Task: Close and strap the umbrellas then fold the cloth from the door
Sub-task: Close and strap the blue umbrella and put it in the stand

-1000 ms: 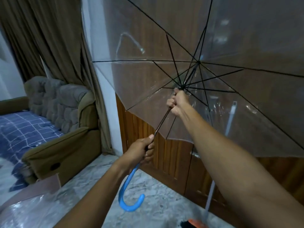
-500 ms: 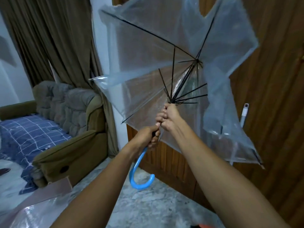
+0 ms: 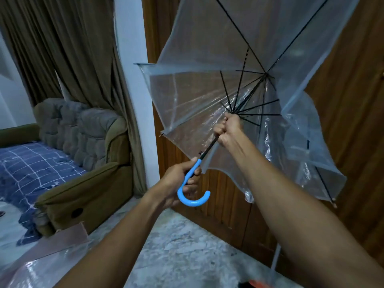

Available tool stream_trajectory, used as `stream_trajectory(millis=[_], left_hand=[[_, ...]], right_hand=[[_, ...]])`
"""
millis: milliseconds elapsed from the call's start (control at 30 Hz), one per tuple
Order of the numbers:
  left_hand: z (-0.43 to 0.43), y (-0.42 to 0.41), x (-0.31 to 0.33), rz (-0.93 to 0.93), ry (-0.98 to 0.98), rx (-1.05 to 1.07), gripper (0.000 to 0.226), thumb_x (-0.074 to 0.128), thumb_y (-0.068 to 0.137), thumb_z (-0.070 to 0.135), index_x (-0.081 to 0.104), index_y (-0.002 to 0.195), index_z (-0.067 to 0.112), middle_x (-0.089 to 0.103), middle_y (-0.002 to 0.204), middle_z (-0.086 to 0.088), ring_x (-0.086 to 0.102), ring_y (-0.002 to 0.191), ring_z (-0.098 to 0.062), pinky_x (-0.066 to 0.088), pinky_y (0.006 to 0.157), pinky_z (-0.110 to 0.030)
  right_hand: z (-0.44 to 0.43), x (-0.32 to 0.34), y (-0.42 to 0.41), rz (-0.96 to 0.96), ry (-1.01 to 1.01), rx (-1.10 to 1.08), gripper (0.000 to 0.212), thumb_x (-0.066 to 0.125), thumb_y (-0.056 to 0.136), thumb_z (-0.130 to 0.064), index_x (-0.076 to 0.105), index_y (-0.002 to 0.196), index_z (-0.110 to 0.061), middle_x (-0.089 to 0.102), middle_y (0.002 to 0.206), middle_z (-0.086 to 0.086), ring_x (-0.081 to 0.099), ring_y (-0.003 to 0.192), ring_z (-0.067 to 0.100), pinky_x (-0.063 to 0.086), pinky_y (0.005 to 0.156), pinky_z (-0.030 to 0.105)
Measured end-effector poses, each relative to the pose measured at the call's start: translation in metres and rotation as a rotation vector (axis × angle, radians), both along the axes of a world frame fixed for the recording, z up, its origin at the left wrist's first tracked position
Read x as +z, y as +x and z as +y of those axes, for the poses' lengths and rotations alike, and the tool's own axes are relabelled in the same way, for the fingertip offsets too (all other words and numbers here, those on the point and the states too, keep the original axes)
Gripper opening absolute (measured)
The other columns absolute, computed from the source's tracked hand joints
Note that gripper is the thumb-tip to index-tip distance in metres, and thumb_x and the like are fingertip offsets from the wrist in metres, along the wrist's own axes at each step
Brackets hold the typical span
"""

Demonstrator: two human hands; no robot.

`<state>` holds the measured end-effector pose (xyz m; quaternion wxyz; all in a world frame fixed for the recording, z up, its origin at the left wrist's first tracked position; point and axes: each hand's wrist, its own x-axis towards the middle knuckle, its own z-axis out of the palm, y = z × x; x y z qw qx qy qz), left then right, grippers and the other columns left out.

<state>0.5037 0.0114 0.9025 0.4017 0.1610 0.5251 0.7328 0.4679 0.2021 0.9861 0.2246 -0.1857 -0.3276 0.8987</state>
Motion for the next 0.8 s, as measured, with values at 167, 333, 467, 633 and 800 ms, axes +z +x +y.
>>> stream_trajectory(millis=[167, 333, 467, 633, 800], left_hand=[[-0.001, 0.000, 0.003, 0.146, -0.135, 0.044, 0.041, 0.042, 0.106, 0.036, 0.046, 0.072, 0.013, 0.035, 0.052, 0.001, 0.030, 0.035, -0.008, 0.027, 0.039, -0.019], [0.004, -0.004, -0.002, 0.260, -0.238, 0.166, 0.043, 0.040, 0.106, 0.039, 0.045, 0.070, 0.017, 0.034, 0.050, 0.006, 0.028, 0.039, -0.009, 0.026, 0.046, -0.024], [0.023, -0.005, 0.000, 0.308, -0.237, 0.274, 0.044, 0.039, 0.106, 0.040, 0.044, 0.069, 0.017, 0.030, 0.051, 0.003, 0.025, 0.036, -0.010, 0.024, 0.042, -0.021], [0.027, -0.004, 0.000, 0.259, -0.198, 0.302, 0.047, 0.039, 0.106, 0.040, 0.041, 0.065, 0.018, 0.028, 0.047, 0.005, 0.025, 0.035, -0.010, 0.025, 0.045, -0.020], [0.021, -0.005, 0.002, 0.256, -0.186, 0.283, 0.046, 0.040, 0.106, 0.040, 0.041, 0.065, 0.019, 0.028, 0.047, 0.005, 0.026, 0.036, -0.010, 0.028, 0.043, -0.018]], right_hand=[[-0.003, -0.008, -0.001, 0.045, -0.014, 0.039, 0.038, 0.038, 0.102, -0.010, 0.036, 0.065, -0.017, 0.027, 0.048, -0.006, 0.019, 0.030, 0.006, 0.013, 0.029, 0.017], [-0.010, -0.019, -0.003, 0.046, 0.020, 0.102, 0.037, 0.043, 0.105, -0.020, 0.040, 0.068, -0.015, 0.035, 0.041, -0.004, 0.037, 0.030, 0.009, 0.038, 0.035, 0.019], [-0.034, -0.038, 0.009, 0.039, 0.159, 0.312, 0.046, 0.035, 0.108, -0.034, 0.042, 0.065, -0.018, 0.062, 0.048, -0.002, 0.067, 0.068, 0.019, 0.047, 0.066, 0.035], [-0.048, -0.058, 0.013, 0.078, 0.166, 0.383, 0.037, 0.034, 0.107, -0.032, 0.043, 0.073, -0.021, 0.074, 0.067, 0.002, 0.070, 0.079, 0.017, 0.036, 0.068, 0.033], [-0.057, -0.058, 0.018, 0.043, 0.212, 0.366, 0.039, 0.032, 0.108, -0.034, 0.042, 0.072, -0.021, 0.073, 0.067, 0.002, 0.068, 0.080, 0.017, 0.041, 0.074, 0.036]])
